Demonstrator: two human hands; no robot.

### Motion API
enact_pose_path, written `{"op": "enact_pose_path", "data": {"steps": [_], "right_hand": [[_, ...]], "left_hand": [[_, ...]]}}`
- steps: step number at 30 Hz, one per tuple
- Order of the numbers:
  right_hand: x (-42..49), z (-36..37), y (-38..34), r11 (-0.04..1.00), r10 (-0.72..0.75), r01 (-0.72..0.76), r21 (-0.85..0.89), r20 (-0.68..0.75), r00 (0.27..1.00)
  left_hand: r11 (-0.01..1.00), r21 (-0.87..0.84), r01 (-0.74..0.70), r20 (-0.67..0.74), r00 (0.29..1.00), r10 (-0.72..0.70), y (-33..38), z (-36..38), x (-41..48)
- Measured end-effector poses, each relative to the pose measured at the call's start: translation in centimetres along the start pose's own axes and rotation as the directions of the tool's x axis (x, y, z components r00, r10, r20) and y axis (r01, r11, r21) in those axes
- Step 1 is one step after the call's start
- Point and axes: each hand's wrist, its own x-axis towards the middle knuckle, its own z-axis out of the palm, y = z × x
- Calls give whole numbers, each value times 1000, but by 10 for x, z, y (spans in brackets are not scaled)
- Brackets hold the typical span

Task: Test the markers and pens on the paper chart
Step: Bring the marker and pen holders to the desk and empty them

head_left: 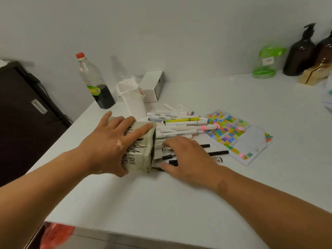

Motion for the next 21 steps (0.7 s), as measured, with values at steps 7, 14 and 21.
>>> {"op": "enact_pose_path", "data": {"steps": [7,14,21], "right_hand": [[-7,6,3,992,39,-33,-121,46,998],[-18,17,14,986,37,-30,-166,41,998],[-12,24,8,991,4,0,-134,34,999]], "left_hand": [[979,-183,91,-161,980,-121,2,8,10],[328,-907,262,-43,720,-692,-15,57,-20],[-20,-969,246,130,437,-890,-30,86,-16]]}}
